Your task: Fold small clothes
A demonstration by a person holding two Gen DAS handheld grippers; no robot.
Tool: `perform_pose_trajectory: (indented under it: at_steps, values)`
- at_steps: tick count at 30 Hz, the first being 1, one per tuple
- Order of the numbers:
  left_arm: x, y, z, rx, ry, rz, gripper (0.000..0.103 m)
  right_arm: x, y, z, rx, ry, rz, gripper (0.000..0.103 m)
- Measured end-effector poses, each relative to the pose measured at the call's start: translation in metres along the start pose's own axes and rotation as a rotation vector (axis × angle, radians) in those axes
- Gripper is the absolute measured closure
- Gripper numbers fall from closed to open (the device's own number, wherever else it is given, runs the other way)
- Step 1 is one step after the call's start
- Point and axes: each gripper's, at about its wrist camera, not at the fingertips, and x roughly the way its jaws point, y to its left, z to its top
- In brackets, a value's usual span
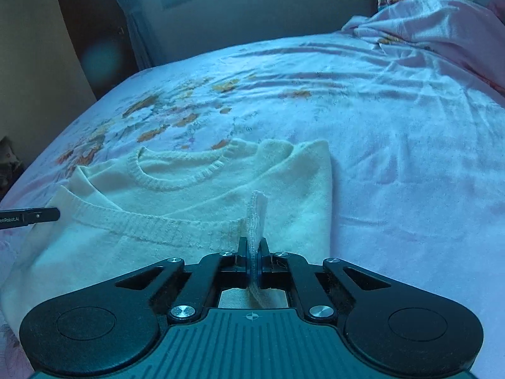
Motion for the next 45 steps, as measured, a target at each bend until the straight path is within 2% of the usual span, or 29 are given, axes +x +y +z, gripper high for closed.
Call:
perform_pose_trajectory:
  at_steps: [4, 9, 13, 17, 19, 21, 23, 26, 29, 32, 33, 36, 38, 41, 45]
  values:
    - [-0.009, 0.001, 0.02, -0.019, -0.054, -0.02, 0.102, -0.016, 0.005, 0.02, -0.019, -0.08, 0.008, 0.1]
    - [0.009, 0.0, 0.05, -0.033, -0.089, -0.007, 0.102, -0.004, -0.003, 0.051, -0.001, -0.123, -0.005, 0.1]
    - [0.041, 0.003, 0.059, -0.048, -0.05, 0.024, 0.102, 0.024, -0.01, 0.067, 0.01, -0.095, -0.028, 0.1]
    - [0.079, 0.007, 0.044, -0.032, 0.045, 0.074, 0.101, 0.056, -0.021, 0.06, 0.005, -0.038, -0.086, 0.1]
    - [0.09, 0.011, 0.036, -0.03, 0.074, 0.092, 0.097, 0.074, -0.027, 0.053, 0.008, 0.011, -0.122, 0.1]
    - [0.088, 0.014, 0.036, -0.04, 0.07, 0.098, 0.093, 0.08, -0.031, 0.048, 0.004, 0.013, -0.14, 0.1]
    - [0.079, 0.017, 0.041, -0.072, 0.064, 0.11, 0.082, 0.073, -0.034, 0.05, 0.028, -0.013, -0.161, 0.099]
    - [0.053, 0.016, 0.046, -0.061, 0.003, 0.151, 0.079, 0.048, -0.036, 0.053, 0.048, -0.082, -0.213, 0.099]
    - [0.035, 0.005, 0.042, -0.026, -0.004, 0.106, 0.074, 0.025, -0.019, 0.051, 0.023, -0.112, -0.142, 0.099]
    - [0.035, -0.018, 0.032, 0.052, 0.014, 0.082, 0.061, 0.027, 0.007, 0.041, -0.057, -0.075, -0.131, 0.099]
    - [0.041, -0.025, 0.027, 0.064, 0.027, 0.08, 0.06, 0.035, 0.013, 0.037, -0.066, -0.052, -0.131, 0.099]
    - [0.07, -0.025, 0.017, 0.05, 0.09, 0.143, 0.056, 0.066, 0.006, 0.026, -0.057, 0.043, -0.217, 0.099]
    - [0.074, -0.019, 0.015, 0.008, 0.089, 0.143, 0.055, 0.072, -0.002, 0.022, -0.04, 0.032, -0.203, 0.099]
    - [0.064, -0.025, 0.019, 0.006, 0.109, 0.157, 0.056, 0.06, 0.004, 0.027, -0.025, 0.04, -0.226, 0.098]
    - [0.038, -0.036, 0.004, 0.028, 0.105, 0.127, 0.053, 0.02, 0.031, 0.008, -0.044, -0.022, -0.135, 0.097]
